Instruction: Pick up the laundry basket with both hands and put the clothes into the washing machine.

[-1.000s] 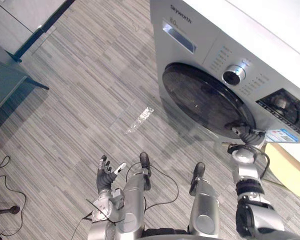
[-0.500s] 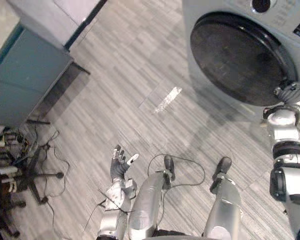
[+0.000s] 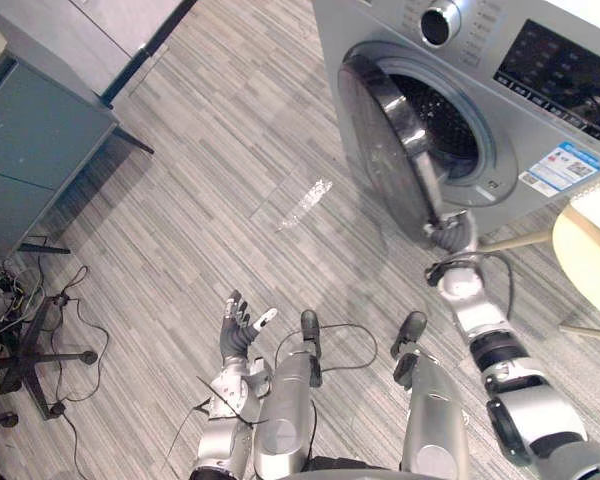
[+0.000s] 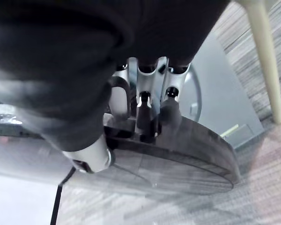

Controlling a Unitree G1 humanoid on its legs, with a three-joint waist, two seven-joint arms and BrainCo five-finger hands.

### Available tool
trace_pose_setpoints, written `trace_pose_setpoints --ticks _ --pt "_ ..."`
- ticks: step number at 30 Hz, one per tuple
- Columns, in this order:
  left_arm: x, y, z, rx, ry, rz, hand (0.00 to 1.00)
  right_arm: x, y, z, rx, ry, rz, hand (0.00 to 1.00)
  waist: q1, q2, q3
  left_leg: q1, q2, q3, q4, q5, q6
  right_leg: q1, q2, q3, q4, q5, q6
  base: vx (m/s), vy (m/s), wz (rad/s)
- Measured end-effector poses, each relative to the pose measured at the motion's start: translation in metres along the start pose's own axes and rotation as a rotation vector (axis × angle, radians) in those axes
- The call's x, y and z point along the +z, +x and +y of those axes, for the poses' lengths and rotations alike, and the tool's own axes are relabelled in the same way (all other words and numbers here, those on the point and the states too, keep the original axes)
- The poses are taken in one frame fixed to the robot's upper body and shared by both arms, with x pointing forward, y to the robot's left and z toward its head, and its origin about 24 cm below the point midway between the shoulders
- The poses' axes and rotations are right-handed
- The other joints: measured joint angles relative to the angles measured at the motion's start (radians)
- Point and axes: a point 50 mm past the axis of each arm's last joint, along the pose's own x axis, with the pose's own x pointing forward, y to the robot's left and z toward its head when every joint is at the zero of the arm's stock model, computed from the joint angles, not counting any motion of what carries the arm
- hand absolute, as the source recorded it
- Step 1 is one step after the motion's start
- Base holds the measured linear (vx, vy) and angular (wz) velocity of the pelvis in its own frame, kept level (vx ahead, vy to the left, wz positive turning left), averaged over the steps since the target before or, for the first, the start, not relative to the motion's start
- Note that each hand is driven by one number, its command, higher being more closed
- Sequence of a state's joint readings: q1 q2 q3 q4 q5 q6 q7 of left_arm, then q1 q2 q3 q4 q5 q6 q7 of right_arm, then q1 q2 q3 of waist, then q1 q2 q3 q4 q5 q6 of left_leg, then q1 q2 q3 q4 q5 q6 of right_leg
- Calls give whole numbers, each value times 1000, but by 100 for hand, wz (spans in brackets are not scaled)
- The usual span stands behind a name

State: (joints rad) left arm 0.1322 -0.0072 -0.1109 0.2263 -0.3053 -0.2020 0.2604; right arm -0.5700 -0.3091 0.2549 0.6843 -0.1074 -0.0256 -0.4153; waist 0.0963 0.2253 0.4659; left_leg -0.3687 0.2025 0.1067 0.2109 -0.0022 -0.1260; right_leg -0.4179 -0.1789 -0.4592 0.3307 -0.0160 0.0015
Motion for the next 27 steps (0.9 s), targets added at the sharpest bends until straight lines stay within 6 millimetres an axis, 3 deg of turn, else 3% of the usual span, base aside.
trace_pose_setpoints --ticks 2,3,4,6,8,9,11,13,15,16,19,23,27 --pt "-1 -1 2 8 0 4 0 6 -12 38 179 2 -14 100 6 0 0 -3 8 -30 -7 0 0 15 6 -32 -2 -8 -11 -58 -109 29" --pt "-1 -1 2 8 0 4 0 8 -14 43 205 8 -18 100 9 1 -1 -2 9 -32 -10 0 0 18 5 -37 -2 -10 -14 -65 -106 55" --pt "-1 -1 2 6 -1 2 0 16 -23 69 332 27 -34 0 28 2 -2 3 8 -43 -42 0 0 29 1 -66 -11 -15 -21 -40 -67 52" --pt "-1 -1 2 1 -1 2 0 26 -39 100 472 47 -58 0 50 2 -5 -9 -5 -51 -14 5 7 36 -18 -105 -6 -28 -32 -28 -42 71" --pt "-2 -3 5 8 0 9 0 36 -61 130 589 87 -65 0 75 4 -8 -5 -13 -70 -23 18 18 51 -36 -137 32 -49 -17 -7 21 65" --pt "-2 -4 5 9 0 10 0 37 -67 136 610 106 -63 0 78 4 -8 -2 -15 -72 -24 18 18 61 -43 -147 37 -53 -13 -1 41 71" --pt "-3 -9 15 43 -1 16 0 43 -88 156 692 191 -44 0 83 -24 -14 22 -32 -72 -46 23 15 89 -63 -159 37 -59 -3 37 61 48" --pt "-6 -15 27 83 7 34 0 45 -101 160 736 258 -50 0 80 -53 -16 42 -32 -58 -54 45 6 106 -66 -151 33 -58 3 63 78 -3" --pt "-7 -16 35 107 21 47 0 37 -112 155 744 320 -29 0 73 -101 -24 66 -34 -37 -46 45 6 130 -65 -136 18 -53 14 83 81 -17" --pt "-7 -16 36 106 31 50 0 33 -115 152 739 338 -18 0 69 -113 -28 72 -33 -33 -42 45 6 139 -64 -135 10 -51 18 81 50 -9" --pt "-7 -15 39 93 80 52 0 2 -123 127 651 420 68 0 35 -186 -60 99 -36 -3 -35 39 16 166 -55 -111 -28 -25 18 139 54 -18" --pt "-11 -4 37 67 147 76 0 -32 -123 90 482 466 161 0 5 -214 -75 139 -33 46 -36 18 28 184 -42 -64 -62 -6 27 94 49 -31" --pt "-6 20 36 46 235 85 0 -45 -123 71 371 497 196 0 -32 -225 -81 155 -22 98 -30 0 26 177 -19 -15 -97 17 25 27 33 -47"
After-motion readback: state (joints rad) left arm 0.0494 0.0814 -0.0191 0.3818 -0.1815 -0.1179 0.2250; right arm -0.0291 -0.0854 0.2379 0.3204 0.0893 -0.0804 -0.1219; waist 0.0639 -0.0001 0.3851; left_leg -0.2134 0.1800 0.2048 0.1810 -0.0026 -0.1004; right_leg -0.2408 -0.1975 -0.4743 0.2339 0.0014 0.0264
